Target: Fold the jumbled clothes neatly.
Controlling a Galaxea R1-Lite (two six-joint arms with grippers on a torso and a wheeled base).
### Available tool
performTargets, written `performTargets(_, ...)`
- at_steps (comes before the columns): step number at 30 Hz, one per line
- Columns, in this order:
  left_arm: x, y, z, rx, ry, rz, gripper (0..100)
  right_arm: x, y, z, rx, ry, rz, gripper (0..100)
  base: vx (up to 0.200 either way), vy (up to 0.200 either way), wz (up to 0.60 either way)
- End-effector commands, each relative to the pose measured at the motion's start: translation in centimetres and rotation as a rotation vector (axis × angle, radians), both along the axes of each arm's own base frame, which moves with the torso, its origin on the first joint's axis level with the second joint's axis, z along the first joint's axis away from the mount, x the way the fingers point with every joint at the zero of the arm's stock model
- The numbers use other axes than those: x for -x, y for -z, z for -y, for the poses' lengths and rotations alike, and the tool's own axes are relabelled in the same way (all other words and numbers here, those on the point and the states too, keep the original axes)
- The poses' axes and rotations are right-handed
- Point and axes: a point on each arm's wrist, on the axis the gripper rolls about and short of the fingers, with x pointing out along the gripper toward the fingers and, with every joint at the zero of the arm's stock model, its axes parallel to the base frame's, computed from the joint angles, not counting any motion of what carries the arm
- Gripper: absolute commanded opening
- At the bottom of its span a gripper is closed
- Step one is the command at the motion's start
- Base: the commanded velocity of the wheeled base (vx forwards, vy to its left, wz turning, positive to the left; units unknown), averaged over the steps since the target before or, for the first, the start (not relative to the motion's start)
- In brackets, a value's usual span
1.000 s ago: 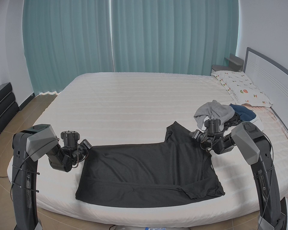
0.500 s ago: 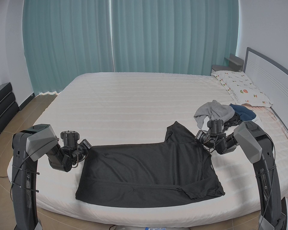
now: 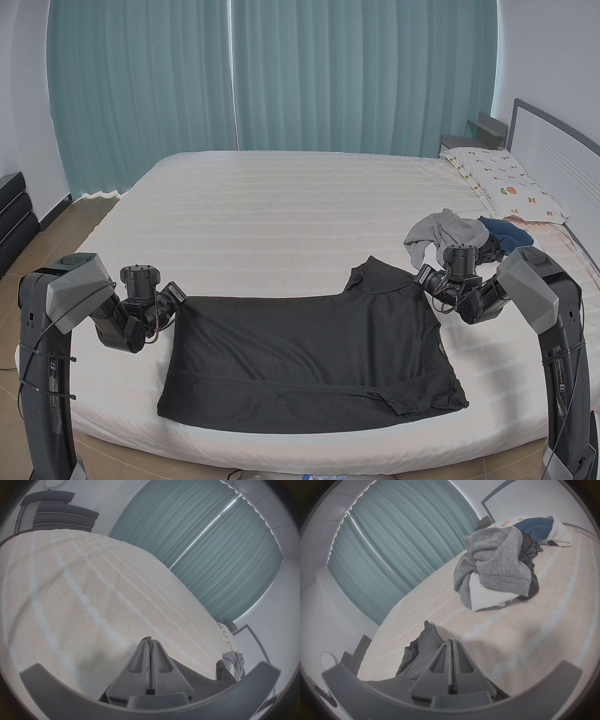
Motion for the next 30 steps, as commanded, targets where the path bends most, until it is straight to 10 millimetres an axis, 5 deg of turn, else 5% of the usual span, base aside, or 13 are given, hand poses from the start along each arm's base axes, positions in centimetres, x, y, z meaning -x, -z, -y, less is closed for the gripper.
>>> performTargets(1,0.0,-0.9,-0.6,0.001,-0.012,0.021,0,0.5,-1.0,0.3,-0.005,0.0,0.016,0,0.0,0.0,0.0)
performTargets(30,1.1,-2.3,-0.9,-0.014,-0.015,0.038,0,4.9,-2.2,1.1,-0.045,-0.059,0.119,0,0.0,0.0,0.0)
